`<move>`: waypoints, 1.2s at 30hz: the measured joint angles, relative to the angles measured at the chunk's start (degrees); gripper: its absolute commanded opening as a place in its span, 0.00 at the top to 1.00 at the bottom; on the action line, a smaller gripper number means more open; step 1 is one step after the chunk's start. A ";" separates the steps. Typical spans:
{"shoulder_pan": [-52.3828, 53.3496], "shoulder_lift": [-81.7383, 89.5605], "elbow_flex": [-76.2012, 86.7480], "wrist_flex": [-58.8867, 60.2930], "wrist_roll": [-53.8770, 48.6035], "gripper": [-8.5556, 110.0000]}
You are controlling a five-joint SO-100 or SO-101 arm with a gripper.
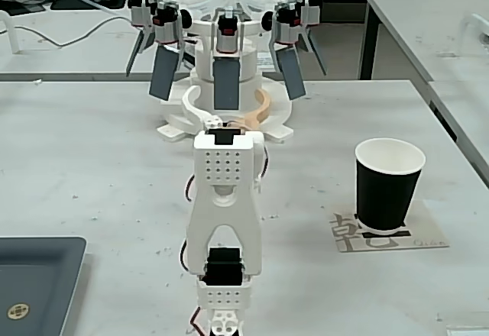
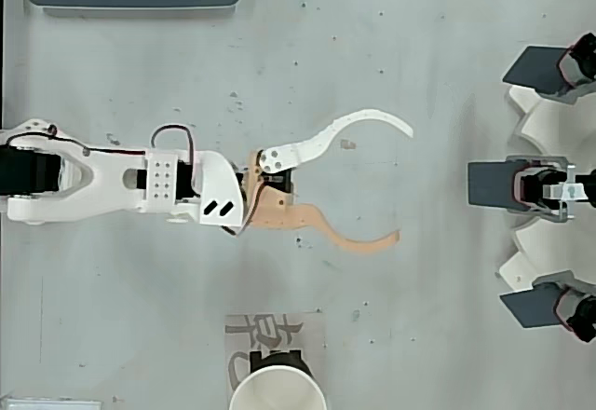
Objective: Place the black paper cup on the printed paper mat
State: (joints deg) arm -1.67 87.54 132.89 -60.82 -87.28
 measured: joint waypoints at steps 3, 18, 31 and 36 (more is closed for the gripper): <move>-0.18 -1.93 -2.90 1.93 0.00 0.74; -0.18 -8.53 -11.34 7.21 0.00 0.83; -0.53 -9.84 -12.83 8.26 -0.35 0.84; -0.53 -9.84 -12.83 8.26 -0.35 0.84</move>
State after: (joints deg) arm -2.20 77.70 120.06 -52.56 -87.63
